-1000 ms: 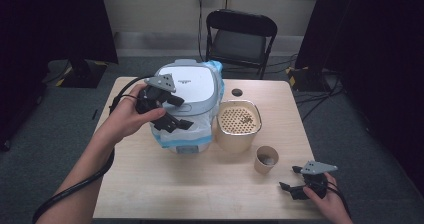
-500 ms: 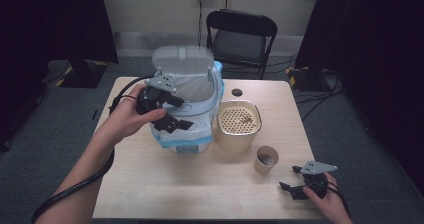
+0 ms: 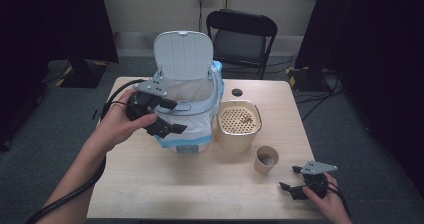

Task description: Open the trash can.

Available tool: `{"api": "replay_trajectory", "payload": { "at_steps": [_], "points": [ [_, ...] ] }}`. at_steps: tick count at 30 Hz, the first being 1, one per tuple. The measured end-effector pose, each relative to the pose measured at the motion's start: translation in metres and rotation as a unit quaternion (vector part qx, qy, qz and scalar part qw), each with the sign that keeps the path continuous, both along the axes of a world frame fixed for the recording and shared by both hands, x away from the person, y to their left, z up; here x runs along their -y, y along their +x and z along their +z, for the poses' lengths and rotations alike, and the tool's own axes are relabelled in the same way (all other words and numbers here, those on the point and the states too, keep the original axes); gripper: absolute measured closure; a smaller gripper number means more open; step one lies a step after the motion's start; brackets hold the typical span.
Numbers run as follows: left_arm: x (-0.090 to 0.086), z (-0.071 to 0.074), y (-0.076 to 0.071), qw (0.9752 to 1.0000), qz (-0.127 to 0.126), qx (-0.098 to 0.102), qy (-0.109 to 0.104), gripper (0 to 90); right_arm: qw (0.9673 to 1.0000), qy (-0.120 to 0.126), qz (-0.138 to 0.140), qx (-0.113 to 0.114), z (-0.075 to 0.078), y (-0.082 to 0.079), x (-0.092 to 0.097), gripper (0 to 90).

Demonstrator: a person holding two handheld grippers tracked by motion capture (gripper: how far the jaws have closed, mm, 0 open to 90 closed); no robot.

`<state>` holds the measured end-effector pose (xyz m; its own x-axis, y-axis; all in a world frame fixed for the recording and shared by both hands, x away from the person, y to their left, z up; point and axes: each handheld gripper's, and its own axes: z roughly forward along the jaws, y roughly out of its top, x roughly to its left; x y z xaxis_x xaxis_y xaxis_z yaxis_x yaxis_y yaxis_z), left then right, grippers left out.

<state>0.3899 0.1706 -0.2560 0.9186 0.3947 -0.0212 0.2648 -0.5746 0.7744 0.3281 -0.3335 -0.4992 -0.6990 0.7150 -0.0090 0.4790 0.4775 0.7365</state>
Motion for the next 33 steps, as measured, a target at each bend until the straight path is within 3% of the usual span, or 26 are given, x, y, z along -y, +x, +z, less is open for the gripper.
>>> {"api": "replay_trajectory", "payload": {
  "at_steps": [12, 24, 27, 33],
  "points": [
    [-0.030, -0.028, -0.027, 0.9996, 0.011, -0.015, -0.021, 16.0, 1.0000, 0.000, -0.001, 0.000, 0.000, 0.000, 0.000, 16.0],
    [-0.059, -0.086, -0.037, 0.9976, 0.045, -0.045, -0.027, 16.0, 1.0000, -0.001, -0.003, 0.000, 0.000, 0.000, 0.000, 15.1],
    [-0.062, -0.095, -0.038, 0.9972, 0.048, -0.050, -0.026, 16.1, 1.0000, -0.001, -0.003, 0.000, 0.000, 0.000, 0.000, 15.1],
    [-0.068, -0.127, -0.041, 0.9954, 0.060, -0.068, -0.032, 16.0, 1.0000, 0.001, -0.007, -0.002, 0.000, -0.001, -0.002, 13.3]
  ]
}}
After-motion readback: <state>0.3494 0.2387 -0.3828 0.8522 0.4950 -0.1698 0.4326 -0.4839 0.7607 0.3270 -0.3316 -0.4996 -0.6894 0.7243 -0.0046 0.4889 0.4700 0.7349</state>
